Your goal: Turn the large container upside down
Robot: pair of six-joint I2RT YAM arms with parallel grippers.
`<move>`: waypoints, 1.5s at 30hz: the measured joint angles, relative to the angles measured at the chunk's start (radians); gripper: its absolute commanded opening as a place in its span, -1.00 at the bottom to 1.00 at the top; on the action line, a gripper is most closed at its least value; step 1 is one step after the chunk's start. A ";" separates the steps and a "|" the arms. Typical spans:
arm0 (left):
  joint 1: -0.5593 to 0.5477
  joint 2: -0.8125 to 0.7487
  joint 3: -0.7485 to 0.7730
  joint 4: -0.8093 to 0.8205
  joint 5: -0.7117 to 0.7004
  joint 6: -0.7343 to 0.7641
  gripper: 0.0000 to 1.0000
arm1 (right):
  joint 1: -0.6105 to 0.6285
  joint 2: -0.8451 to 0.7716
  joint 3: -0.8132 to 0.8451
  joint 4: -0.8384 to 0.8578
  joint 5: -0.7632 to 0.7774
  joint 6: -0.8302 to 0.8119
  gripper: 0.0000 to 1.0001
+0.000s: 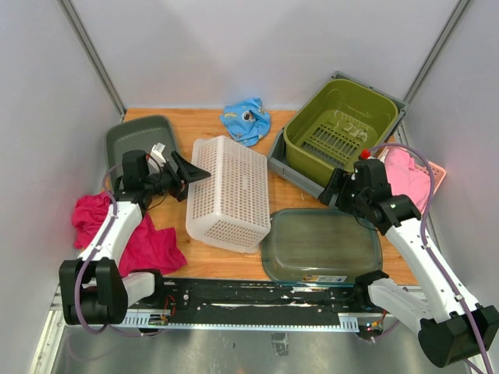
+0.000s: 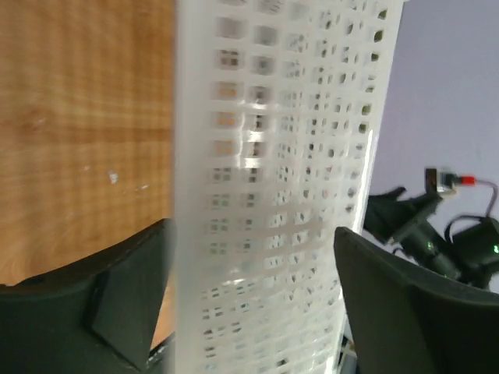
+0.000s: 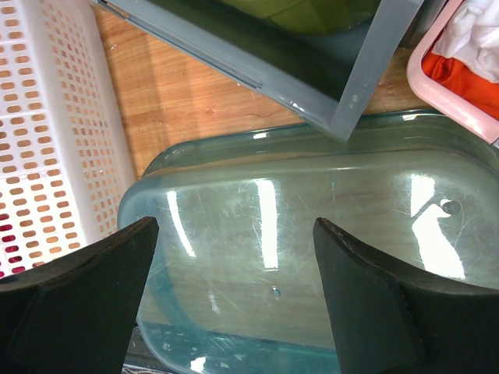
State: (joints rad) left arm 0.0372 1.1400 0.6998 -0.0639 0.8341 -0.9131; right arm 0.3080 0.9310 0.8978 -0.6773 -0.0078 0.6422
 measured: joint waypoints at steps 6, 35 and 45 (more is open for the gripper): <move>0.006 0.014 0.105 -0.348 -0.239 0.240 0.98 | 0.000 0.000 0.000 0.000 0.000 0.000 0.65; -0.215 0.520 0.778 -0.461 -0.780 0.488 0.95 | 0.000 0.023 -0.011 0.026 -0.037 0.000 0.64; -0.230 0.795 0.835 -0.391 -0.790 0.490 0.77 | 0.000 0.006 -0.011 0.014 -0.035 -0.011 0.63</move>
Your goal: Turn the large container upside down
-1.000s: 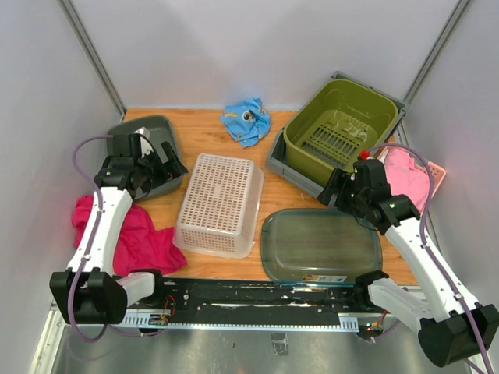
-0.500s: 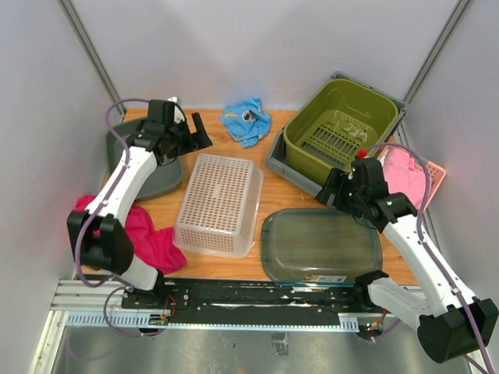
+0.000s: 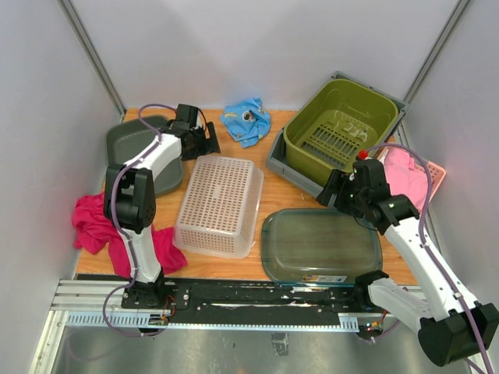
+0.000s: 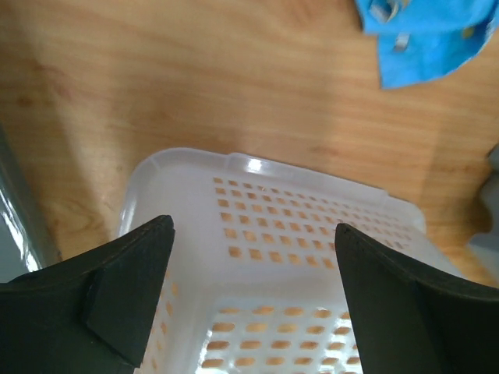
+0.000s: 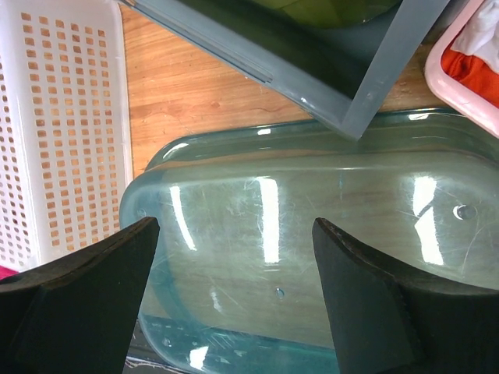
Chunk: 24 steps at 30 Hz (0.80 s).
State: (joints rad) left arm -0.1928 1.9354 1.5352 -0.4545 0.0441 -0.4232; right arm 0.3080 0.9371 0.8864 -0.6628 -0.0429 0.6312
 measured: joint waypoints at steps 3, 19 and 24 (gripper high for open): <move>-0.030 -0.046 -0.098 0.019 0.001 0.004 0.77 | 0.000 0.008 0.000 0.000 0.002 0.000 0.63; -0.097 -0.296 -0.115 -0.110 -0.161 0.032 0.98 | 0.000 0.153 0.008 0.018 -0.026 -0.008 0.62; -0.021 -0.271 -0.032 -0.073 -0.207 0.037 0.91 | 0.000 0.147 0.008 0.023 -0.028 -0.010 0.62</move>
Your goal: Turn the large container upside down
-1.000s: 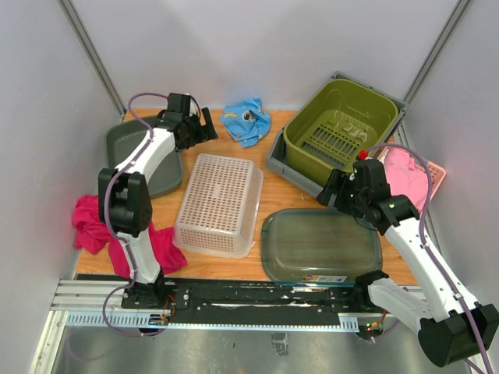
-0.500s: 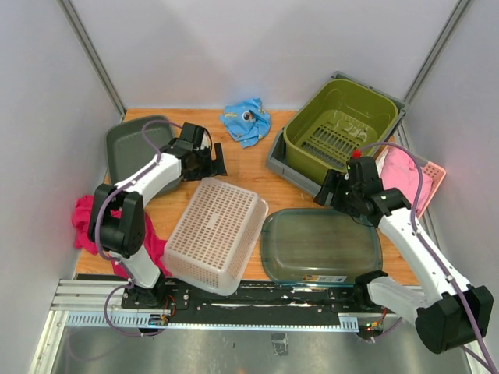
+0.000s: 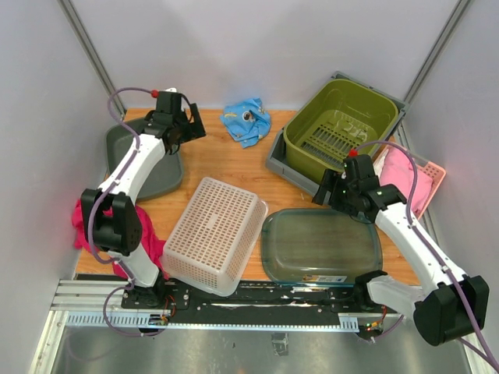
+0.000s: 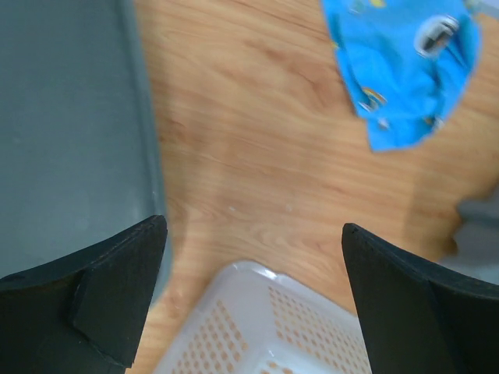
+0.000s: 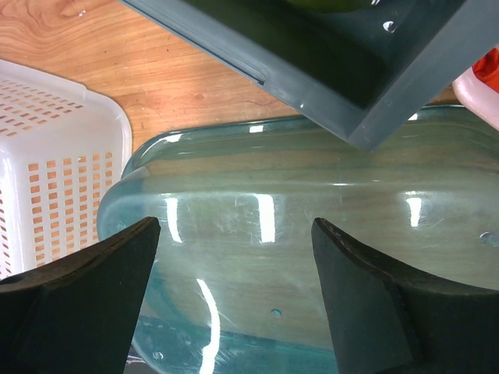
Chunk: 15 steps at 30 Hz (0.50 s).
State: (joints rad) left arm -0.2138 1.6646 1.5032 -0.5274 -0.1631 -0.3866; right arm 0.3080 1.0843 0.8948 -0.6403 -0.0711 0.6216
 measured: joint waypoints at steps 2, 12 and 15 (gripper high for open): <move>0.050 0.033 0.002 0.022 -0.005 -0.006 0.78 | 0.000 -0.009 0.000 0.000 0.000 -0.003 0.62; 0.112 0.201 -0.130 0.079 -0.034 -0.026 0.03 | 0.000 -0.039 0.000 0.000 0.019 -0.020 0.63; 0.112 0.227 -0.145 0.080 -0.042 -0.023 -0.52 | 0.000 -0.039 0.000 0.000 0.019 -0.021 0.63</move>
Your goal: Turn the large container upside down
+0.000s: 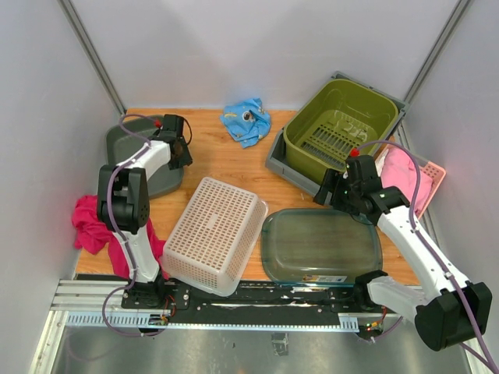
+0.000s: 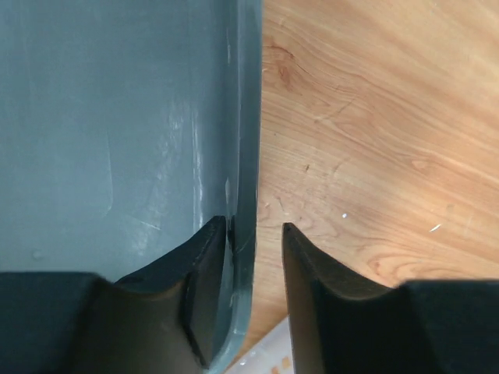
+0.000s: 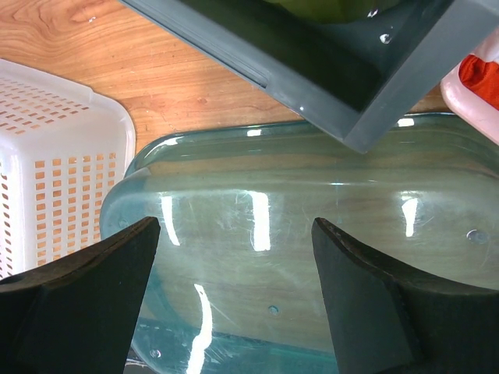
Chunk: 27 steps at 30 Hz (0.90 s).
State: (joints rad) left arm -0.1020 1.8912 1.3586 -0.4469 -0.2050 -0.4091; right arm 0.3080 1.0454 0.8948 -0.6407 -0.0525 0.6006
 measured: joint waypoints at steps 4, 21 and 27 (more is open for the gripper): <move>0.001 0.007 0.003 0.007 0.008 0.019 -0.99 | 0.000 0.000 0.001 0.000 0.000 -0.001 0.62; -0.020 -0.402 -0.012 0.268 0.393 -0.285 -0.99 | 0.000 -0.001 0.015 0.000 -0.001 -0.002 0.61; -0.019 -0.537 -0.263 0.733 0.443 -0.544 -1.00 | 0.000 -0.012 0.015 0.000 -0.002 -0.002 0.61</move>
State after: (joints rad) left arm -0.1211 1.3537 1.0958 0.2863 0.2379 -0.9535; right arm 0.3080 1.0336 0.9096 -0.6411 -0.0540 0.5983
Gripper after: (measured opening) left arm 0.077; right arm 0.808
